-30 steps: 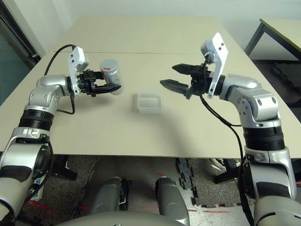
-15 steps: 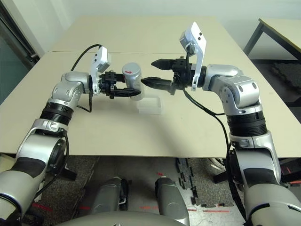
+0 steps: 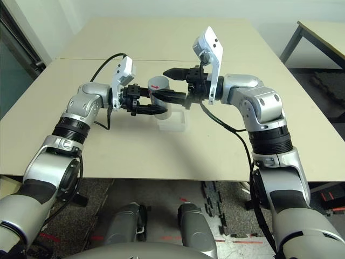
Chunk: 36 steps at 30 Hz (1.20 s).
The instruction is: Pour the medicine from the bottle into the box.
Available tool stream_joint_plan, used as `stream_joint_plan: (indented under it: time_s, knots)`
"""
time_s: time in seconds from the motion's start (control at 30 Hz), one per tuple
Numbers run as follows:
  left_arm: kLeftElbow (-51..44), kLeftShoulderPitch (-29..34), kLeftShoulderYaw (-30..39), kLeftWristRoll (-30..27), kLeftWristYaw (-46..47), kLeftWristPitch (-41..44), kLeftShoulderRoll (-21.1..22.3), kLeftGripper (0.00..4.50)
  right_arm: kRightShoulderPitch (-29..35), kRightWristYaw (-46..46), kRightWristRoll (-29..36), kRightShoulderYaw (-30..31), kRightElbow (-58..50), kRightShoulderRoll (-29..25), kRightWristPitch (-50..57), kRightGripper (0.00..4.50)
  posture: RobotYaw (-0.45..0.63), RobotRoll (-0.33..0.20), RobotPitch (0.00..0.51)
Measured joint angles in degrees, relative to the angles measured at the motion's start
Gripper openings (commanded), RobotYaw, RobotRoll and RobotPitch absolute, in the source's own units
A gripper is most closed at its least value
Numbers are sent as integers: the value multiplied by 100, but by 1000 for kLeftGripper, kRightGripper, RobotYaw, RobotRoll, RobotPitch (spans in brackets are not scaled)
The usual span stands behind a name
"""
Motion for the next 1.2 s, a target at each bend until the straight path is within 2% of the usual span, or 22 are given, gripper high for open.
stream_joint_plan:
  time_s: [0.1,0.3,0.6,0.77,0.97,1.13,1.17,1.2]
  knots:
    - [-7,0,-40,0,-20,21,-7,2711,-17,10,-53,8,59,25,-30,4500,-56,0,81]
    - [-13,1,-59,4,-28,48,-7,2711,-33,81,-105,103,66,115,-41,2565,-57,0,82]
    - [-13,1,-90,12,-30,49,-15,2711,-34,192,-106,114,65,61,2,2566,-60,0,83]
    - [-131,1,-161,7,-159,56,-61,2711,-244,900,-91,193,328,-211,-34,2566,-60,0,87]
    - [-343,-30,-170,-8,-221,178,-90,2711,-833,2160,-208,331,1604,-233,-826,2566,-56,0,89]
    - [-654,0,-186,-8,-193,373,-34,2711,-1512,3247,-469,387,3232,76,-1955,2566,-56,0,89]
    - [-709,20,-190,-6,-187,400,-16,2711,-1599,3365,-486,406,3454,116,-2104,2566,-2,0,102]
    - [-741,39,-200,-1,-164,444,7,2711,-1709,3450,-497,466,3721,156,-2297,2566,4,0,102]
